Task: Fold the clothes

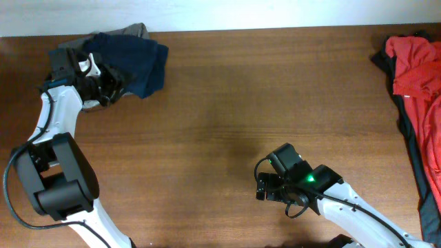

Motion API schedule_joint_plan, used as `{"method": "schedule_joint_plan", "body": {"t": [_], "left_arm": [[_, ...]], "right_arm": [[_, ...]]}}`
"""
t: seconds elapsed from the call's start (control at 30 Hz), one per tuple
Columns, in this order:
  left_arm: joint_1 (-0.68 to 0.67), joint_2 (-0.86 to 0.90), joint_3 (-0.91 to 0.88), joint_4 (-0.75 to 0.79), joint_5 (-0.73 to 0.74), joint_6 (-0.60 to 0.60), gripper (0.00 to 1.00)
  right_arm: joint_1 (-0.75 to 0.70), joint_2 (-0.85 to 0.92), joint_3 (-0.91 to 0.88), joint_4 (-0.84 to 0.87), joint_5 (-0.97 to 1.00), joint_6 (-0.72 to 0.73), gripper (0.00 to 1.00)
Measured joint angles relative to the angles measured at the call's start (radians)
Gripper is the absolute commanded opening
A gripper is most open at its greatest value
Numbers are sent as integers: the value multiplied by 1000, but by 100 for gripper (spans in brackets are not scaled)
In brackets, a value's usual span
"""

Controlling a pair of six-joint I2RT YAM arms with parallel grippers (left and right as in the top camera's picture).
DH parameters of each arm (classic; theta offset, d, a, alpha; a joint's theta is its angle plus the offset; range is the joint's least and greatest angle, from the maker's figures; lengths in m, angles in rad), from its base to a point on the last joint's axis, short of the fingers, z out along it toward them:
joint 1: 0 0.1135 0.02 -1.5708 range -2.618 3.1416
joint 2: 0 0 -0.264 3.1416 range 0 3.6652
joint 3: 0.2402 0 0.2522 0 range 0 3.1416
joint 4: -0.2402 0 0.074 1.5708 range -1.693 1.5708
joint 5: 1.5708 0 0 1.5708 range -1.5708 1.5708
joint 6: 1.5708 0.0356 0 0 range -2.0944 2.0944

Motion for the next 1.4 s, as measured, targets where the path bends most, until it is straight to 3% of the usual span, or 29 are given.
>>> {"method": "schedule_joint_plan", "body": {"t": [0.07, 0.33, 0.53, 0.73, 0.9, 1.0, 1.27, 1.4], "left_arm": [[-4, 0, 0, -13, 16, 3, 92], [-15, 0, -4, -27, 139, 66, 95], [-15, -48, -11, -115, 137, 88, 99], [-17, -193, -11, -203, 73, 53, 99], [-18, -238, -11, -179, -34, 41, 99], [-17, -238, -11, -125, -144, 43, 93], [51, -238, -11, -21, -363, 174, 89], [141, -238, -11, 40, -432, 293, 89]], "right_arm": [[0, 0, 0, 1, 0, -2, 99], [0, 0, 0, 3, 0, -3, 99], [0, 0, 0, 3, 0, -3, 99], [0, 0, 0, 15, 0, -3, 99], [0, 0, 0, 19, 0, -3, 99], [0, 0, 0, 17, 0, -3, 99], [0, 0, 0, 11, 0, -3, 99], [0, 0, 0, 11, 0, -5, 99]]}}
